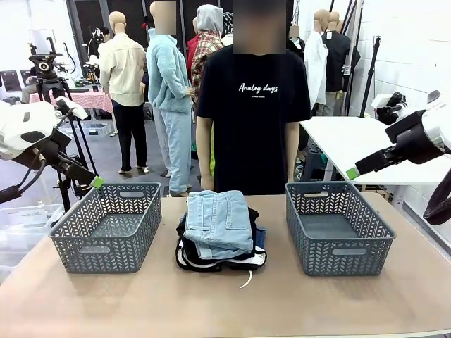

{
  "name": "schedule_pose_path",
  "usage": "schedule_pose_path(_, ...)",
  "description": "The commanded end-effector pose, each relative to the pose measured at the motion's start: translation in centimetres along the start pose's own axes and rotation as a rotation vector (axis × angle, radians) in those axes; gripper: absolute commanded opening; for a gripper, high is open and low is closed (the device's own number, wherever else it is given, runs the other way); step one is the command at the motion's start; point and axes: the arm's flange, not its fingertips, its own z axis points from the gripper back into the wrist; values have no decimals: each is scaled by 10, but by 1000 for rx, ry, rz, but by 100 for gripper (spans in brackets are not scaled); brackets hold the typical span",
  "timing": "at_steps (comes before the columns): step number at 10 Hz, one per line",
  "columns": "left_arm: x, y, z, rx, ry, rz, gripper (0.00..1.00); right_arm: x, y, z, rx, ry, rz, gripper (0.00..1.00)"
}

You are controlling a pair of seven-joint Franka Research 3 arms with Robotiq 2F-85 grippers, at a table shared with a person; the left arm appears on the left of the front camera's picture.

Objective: Sort the tops and bottoms.
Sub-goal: Lift clothes from the center of the table with your left hand.

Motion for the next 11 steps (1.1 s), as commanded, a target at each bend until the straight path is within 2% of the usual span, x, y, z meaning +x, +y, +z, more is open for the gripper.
schedule_pose_path(1, 0, 2, 1, 4, -10, 1, 94, 0, 0, -1, 12, -6, -4, 100)
schedule_pose_path(2, 0, 0, 0, 0, 0, 0, 94, 0, 0, -1, 12, -6, -4, 100)
schedule_pose_path(3, 14, -8, -3, -33, -27, 1, 94, 0, 0, -1, 12, -6, -4, 100)
schedule_pose_path(5, 50, -35, -26, -66, 21, -88, 94, 0, 0, -1, 12, -6, -4, 100)
schedule_pose_path(8, 90, -79, -67, -79, 72, -15, 94, 0, 0, -1, 12, -6, -4, 100)
schedule_pose_path(10, 102, -108, -87, -68, 150, 13, 94, 0, 0, -1, 12, -6, -4, 100)
schedule_pose_path(11, 103, -108, -88, -38, 145, 40, 94, 0, 0, -1, 12, -6, -4, 100)
